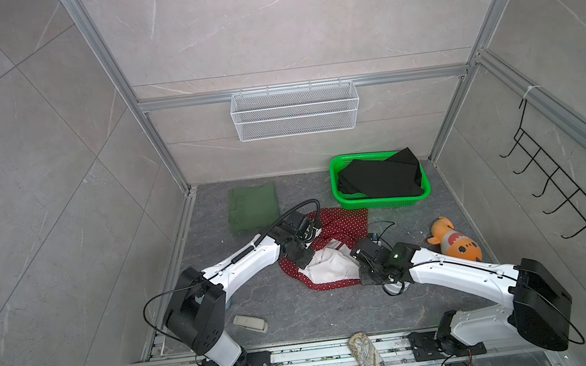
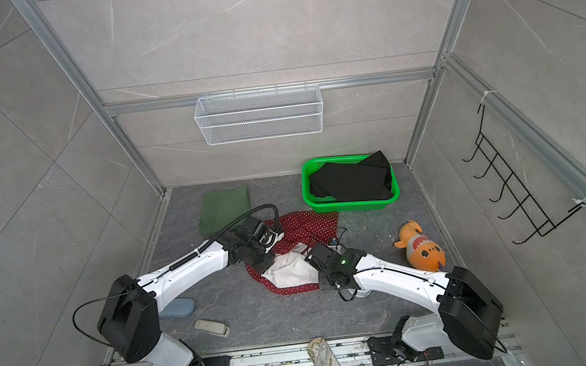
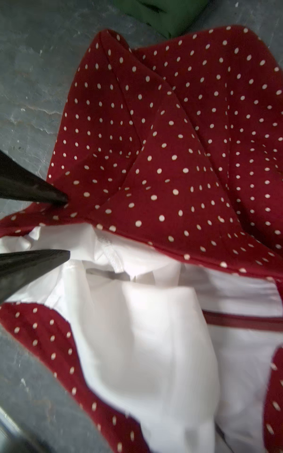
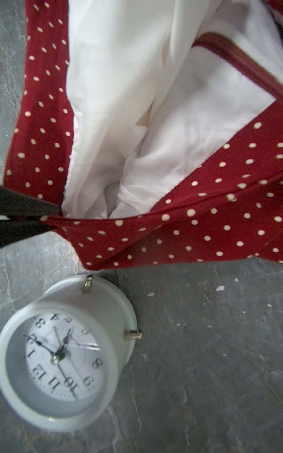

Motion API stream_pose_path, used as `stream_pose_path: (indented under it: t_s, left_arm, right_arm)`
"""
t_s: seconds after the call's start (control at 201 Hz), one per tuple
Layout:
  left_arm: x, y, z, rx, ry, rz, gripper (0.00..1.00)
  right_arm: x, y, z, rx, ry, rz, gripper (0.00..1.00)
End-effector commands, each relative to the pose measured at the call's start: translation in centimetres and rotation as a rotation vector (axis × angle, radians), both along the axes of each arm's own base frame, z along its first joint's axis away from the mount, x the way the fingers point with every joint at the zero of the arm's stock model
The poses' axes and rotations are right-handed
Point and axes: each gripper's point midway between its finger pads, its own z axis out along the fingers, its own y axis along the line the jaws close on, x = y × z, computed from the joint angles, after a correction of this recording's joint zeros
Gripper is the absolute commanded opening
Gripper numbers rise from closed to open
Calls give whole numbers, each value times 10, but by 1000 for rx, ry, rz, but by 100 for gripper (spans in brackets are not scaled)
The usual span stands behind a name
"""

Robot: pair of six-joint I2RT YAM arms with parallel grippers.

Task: Fold and stack skirts
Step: Flatten out the skirt at the center of the table.

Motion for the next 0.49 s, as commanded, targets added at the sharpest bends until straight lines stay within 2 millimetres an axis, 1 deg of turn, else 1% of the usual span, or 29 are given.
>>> stream_pose_path:
  t_s: [0.0,0.045,0.105,0.125,0.174,0.204,0.299,0.433,0.488]
  left_arm:
    - [16,2,13,20,-68,31,27]
    - [18,0,14,15,-72,32,24]
    - [20,-1,15,12,-76,36,18]
    - [20,-1,15,13,-74,35,15]
    - [22,0,14,18,-80,46,4]
    - [24,1,14,22,-85,57,0]
    - [26,1,15,16,-98,75,0]
    - [28,-1,21,-7,-107,81,0]
    - [28,-3,21,-14,-104,75,8]
  right_arm:
    - [2,-5,12,-19,-34,8,0]
    - [1,-5,13,-20,-35,9,0]
    - [2,-7,15,-26,-41,7,0]
    - [2,-8,15,-28,-41,5,0]
    - [2,-10,18,-33,-51,6,0]
    - [2,-11,20,-40,-54,6,0]
    - [3,-16,24,-62,-66,5,0]
    - [2,-21,25,-90,-65,8,0]
    - [2,-21,24,-89,-66,8,0]
